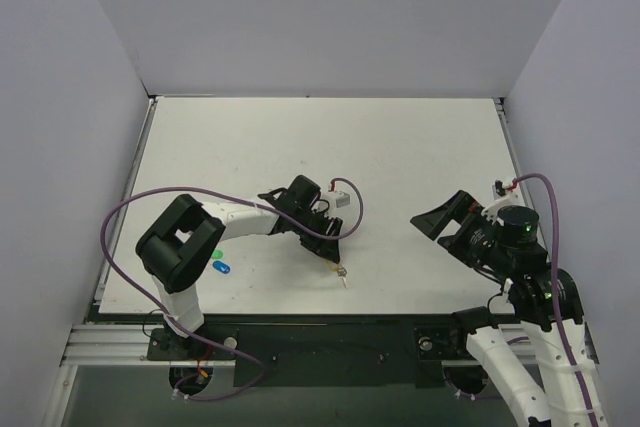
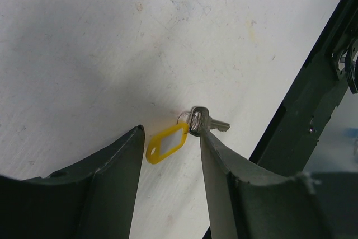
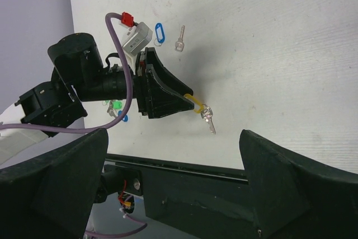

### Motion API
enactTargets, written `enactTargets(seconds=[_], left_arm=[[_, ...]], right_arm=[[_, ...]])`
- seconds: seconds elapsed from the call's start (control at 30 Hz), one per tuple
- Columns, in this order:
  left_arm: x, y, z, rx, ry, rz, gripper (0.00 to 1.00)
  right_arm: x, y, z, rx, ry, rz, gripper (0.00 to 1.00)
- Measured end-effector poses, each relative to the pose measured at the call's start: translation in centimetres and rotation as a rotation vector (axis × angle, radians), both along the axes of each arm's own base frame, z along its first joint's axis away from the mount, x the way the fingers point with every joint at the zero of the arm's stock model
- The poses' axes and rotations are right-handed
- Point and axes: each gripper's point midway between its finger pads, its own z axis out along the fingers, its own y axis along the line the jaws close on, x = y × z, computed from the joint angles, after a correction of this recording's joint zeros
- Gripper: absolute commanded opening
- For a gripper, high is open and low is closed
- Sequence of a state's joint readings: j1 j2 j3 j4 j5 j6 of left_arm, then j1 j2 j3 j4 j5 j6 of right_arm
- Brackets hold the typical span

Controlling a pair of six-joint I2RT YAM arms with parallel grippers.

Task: Remove the keys from the keyring

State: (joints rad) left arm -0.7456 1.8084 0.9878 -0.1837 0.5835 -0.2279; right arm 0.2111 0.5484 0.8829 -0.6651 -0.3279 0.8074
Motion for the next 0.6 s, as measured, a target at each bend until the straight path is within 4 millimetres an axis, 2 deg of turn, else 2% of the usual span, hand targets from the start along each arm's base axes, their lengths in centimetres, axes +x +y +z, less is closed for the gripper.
enactTargets(seconds=[0.3,0.6], left_arm=[[-0.29,0.09,-0.13,0.001,0.003,-0.002,0.48],[-0.89,-0.12,-0.23,0.003,0.010,-0.014,0.47]], right_arm=[[-0.28,-0.07,0.24,0.002,-0.010,-0.001,0.97],[-0.37,-0.09,0.18,0.001,-0.006,0.000,0.97]])
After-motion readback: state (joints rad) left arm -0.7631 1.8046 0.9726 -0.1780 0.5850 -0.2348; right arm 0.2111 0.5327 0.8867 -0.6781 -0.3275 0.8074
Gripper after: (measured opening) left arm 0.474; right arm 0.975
